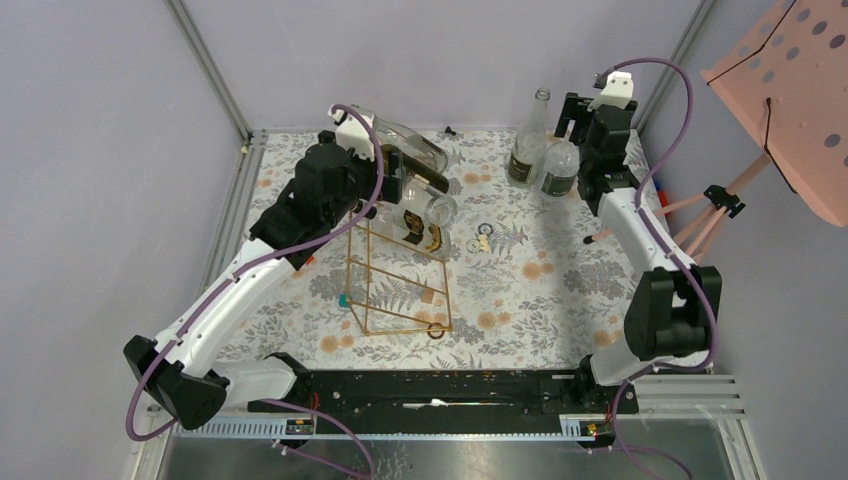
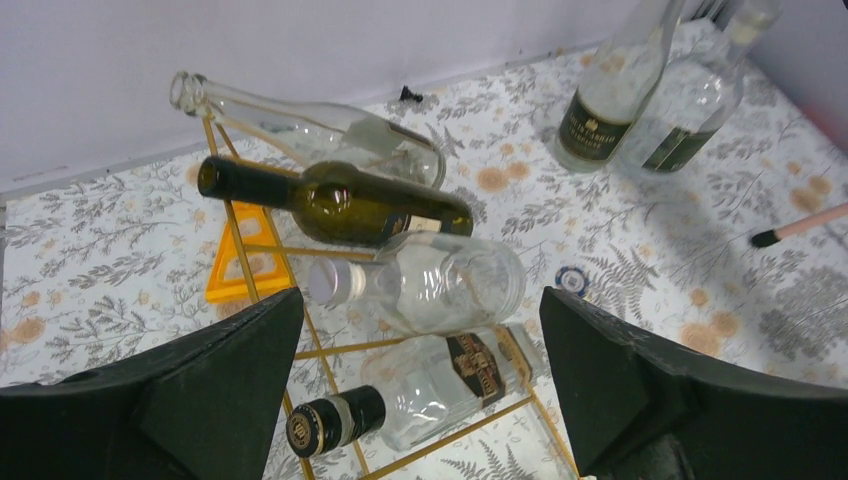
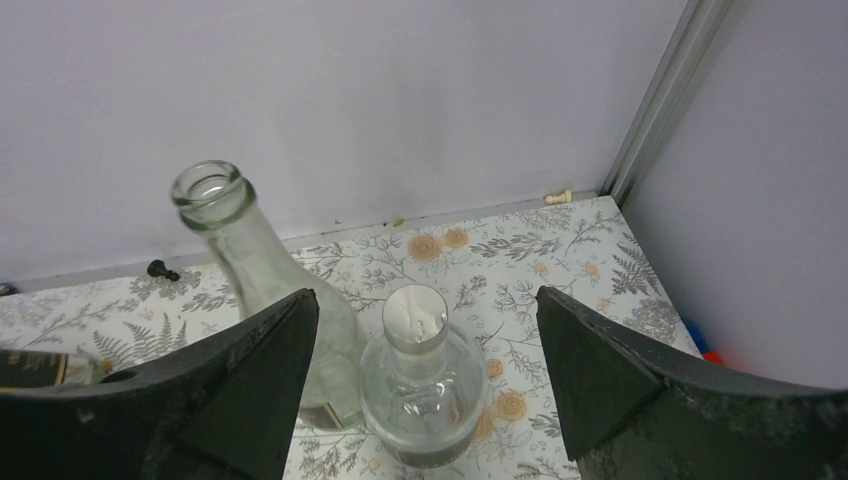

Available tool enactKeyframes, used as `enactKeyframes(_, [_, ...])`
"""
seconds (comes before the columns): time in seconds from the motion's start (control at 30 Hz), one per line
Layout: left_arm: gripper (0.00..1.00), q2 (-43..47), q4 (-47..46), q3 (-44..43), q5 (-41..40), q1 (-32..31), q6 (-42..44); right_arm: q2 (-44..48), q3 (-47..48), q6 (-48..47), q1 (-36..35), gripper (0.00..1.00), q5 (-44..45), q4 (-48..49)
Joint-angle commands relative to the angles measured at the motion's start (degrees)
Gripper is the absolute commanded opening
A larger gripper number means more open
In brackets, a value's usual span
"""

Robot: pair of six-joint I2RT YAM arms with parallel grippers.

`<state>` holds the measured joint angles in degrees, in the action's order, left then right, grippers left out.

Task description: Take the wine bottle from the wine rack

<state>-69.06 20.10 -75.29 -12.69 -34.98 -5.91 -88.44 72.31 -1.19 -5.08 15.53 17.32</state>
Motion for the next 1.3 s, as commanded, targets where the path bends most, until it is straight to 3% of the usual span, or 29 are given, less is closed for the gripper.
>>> enactKeyframes(0.0, [0.99, -1.55, -1.75, -6.72, -0.19, -0.04, -1.54, 8.45, 1.20, -1.13, -0.06, 0.86, -4.89, -4.93])
enactKeyframes(0.1, [0.99, -3.67, -0.99, -9.70, -0.60, 0.36, -1.74, 11.17, 4.78, -0.90, -0.02, 0.86, -13.83, -13.06])
enactKeyframes(0.23, [0.99, -5.11, -0.25, -10.96, 0.07, 2.95, -4.31, 11.84, 10.67, -1.70, -0.40, 0.84, -36.94, -22.68])
enactKeyframes(0.3, [0.99, -4.69, -0.62, -9.89, 0.84, 4.83, -6.29, 11.34, 13.19, -4.38, -2.19, 0.84, -47.35, -26.85])
enactKeyframes(0.37, [0.99, -3.47, -1.19, -8.09, 0.72, 6.31, -7.67, 10.98, 14.58, -9.77, -5.89, 0.84, -52.46, -31.41])
enactKeyframes(0.47, [0.99, -1.52, -2.39, -5.21, -1.39, 7.48, -7.82, 9.56, 15.58, -16.86, -12.44, 0.85, -55.85, -35.39])
enactKeyframes(0.63, [0.99, 1.46, -4.54, -1.37, -7.42, 7.94, -6.99, 4.13, 17.48, -18.41, -20.64, 0.83, -60.91, -35.59])
enactKeyframes(0.83, [0.99, 2.96, -5.18, 0.96, -13.18, 10.01, -8.72, -5.11, 26.43, -26.00, -28.82, 0.81, -61.75, -43.68])
enactKeyframes(1.07, [0.99, 2.77, -2.81, 0.60, -12.67, 17.66, -13.24, -14.01, 32.14, -28.38, -34.20, 0.75, -59.92, -43.82])
enactKeyframes(1.27, [0.99, 3.87, -3.66, 2.17, -16.01, 20.56, -11.31, -21.02, 37.86, -29.27, -36.27, 0.72, -58.83, -43.44])
